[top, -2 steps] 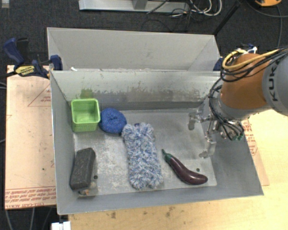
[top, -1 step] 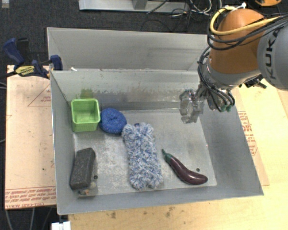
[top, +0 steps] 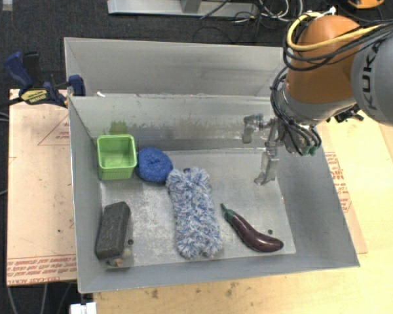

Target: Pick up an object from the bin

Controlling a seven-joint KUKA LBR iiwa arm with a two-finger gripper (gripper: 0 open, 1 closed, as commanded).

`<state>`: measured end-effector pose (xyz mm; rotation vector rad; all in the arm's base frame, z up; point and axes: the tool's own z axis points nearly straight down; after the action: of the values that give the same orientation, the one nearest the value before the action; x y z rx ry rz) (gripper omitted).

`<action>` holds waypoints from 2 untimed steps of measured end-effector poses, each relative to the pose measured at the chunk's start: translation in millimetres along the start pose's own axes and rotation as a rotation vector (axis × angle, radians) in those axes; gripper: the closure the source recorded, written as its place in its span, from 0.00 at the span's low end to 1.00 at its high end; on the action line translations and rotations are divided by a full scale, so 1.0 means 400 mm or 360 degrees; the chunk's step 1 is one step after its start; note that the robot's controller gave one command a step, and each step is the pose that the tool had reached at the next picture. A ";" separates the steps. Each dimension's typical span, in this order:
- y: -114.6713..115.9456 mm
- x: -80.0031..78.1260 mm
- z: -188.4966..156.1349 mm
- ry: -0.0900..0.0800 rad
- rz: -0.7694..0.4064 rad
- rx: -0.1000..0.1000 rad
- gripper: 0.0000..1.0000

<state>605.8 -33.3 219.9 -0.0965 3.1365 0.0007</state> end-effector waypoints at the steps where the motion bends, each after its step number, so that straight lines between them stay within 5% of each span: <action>1: 0.000 0.000 0.000 0.0000 0.0000 0.0000 0.00; 2: 0.086 -0.011 0.111 -0.0006 -0.0114 0.0002 0.00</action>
Offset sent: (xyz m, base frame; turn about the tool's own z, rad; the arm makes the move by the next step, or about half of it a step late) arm 0.0025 0.0859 -0.1112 -0.1794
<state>608.1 1.2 175.5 -0.2081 3.1273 -0.0009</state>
